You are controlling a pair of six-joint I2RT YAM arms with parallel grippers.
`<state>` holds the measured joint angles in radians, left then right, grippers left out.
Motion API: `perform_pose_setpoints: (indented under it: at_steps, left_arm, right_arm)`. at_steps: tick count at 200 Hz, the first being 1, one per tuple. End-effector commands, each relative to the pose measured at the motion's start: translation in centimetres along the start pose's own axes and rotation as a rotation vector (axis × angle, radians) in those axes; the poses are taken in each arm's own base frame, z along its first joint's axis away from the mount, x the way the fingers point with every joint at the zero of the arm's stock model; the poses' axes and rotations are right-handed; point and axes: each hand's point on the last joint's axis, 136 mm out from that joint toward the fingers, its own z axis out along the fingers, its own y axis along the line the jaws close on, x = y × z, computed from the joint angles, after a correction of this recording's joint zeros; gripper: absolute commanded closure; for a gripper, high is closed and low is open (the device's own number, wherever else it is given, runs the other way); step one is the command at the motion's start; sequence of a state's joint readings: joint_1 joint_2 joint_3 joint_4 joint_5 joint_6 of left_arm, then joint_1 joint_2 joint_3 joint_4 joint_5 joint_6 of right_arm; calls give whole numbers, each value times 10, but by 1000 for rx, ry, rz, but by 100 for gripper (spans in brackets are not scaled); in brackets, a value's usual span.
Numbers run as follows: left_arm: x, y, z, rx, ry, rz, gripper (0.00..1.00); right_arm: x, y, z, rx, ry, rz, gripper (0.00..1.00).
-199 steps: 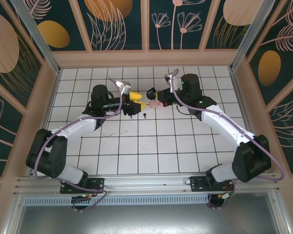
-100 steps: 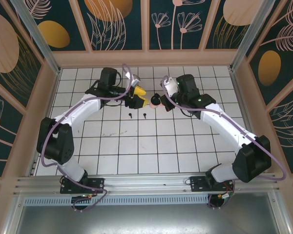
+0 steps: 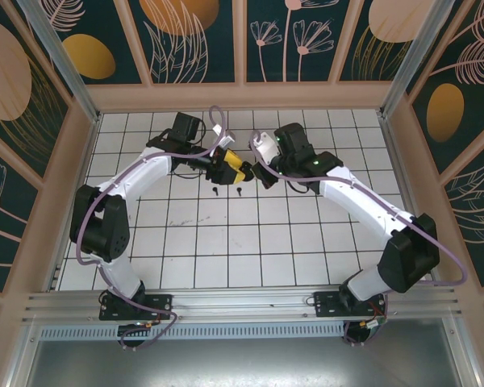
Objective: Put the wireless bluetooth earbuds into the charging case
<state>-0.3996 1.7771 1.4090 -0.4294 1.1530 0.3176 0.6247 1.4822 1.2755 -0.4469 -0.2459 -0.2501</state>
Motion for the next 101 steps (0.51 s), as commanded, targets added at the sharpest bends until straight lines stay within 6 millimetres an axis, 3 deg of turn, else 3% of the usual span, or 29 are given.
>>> perform_pose_setpoints:
  at_steps: [1, 64, 101]
  left_arm:
    - [-3, -7, 3, 49, 1, 17, 30]
    - [2, -3, 6, 56, 10, 6, 37]
    - [3, -1, 8, 64, 12, 1, 51]
  right_arm:
    - [-13, 3, -2, 7, -8, -36, 100]
    - [-19, 7, 1, -1, -16, -42, 100]
    - [-20, 8, 3, -2, -16, -44, 100]
